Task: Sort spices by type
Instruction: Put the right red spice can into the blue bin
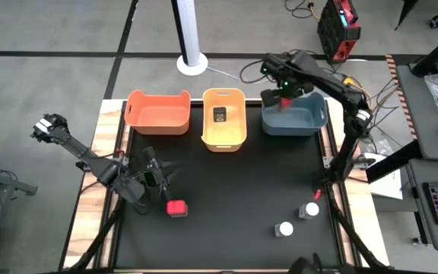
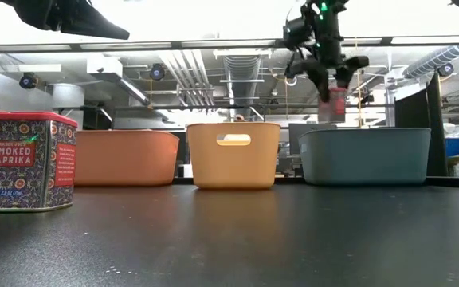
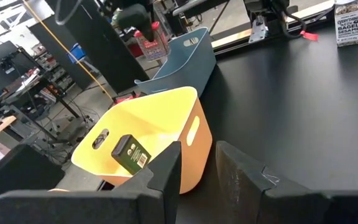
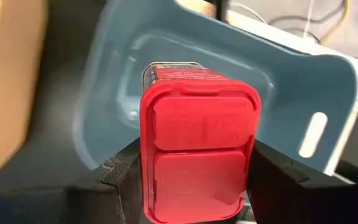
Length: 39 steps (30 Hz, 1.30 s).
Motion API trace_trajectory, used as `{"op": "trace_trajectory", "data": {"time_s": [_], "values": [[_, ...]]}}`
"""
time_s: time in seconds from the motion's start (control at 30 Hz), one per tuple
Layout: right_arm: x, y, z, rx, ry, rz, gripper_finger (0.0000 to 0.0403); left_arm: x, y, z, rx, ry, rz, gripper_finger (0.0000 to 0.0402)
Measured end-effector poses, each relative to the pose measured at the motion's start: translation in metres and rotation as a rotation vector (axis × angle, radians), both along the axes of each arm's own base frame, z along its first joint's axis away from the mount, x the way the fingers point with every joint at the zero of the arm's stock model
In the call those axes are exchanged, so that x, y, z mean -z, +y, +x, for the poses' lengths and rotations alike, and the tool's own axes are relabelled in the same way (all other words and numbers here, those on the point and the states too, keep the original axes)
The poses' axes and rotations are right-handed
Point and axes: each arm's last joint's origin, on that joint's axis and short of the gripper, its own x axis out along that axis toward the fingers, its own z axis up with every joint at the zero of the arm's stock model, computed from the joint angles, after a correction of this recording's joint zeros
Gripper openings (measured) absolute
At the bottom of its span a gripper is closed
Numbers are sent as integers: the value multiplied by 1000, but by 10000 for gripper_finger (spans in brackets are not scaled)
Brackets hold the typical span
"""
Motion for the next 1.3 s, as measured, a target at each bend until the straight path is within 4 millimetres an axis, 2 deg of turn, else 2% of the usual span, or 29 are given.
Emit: {"op": "trace_trajectory", "data": {"time_s": [0.23,0.43,0.63,0.8,1.17,1.3], "values": [[27,-29,-36,75,78,82,207,0,0,0,-1,0,0,86],[55,-43,-60,91,73,153,207,0,0,0,-2,-2,-3,86],[73,-45,-75,107,46,138,207,0,0,0,-5,-8,-15,86],[79,-43,-87,117,52,146,207,0,0,0,-6,-11,-20,86],[80,-35,-92,102,-8,59,207,5,-2,3,-8,6,-13,86],[91,-33,-93,101,-15,78,207,5,-2,3,-9,4,-17,86]]}}
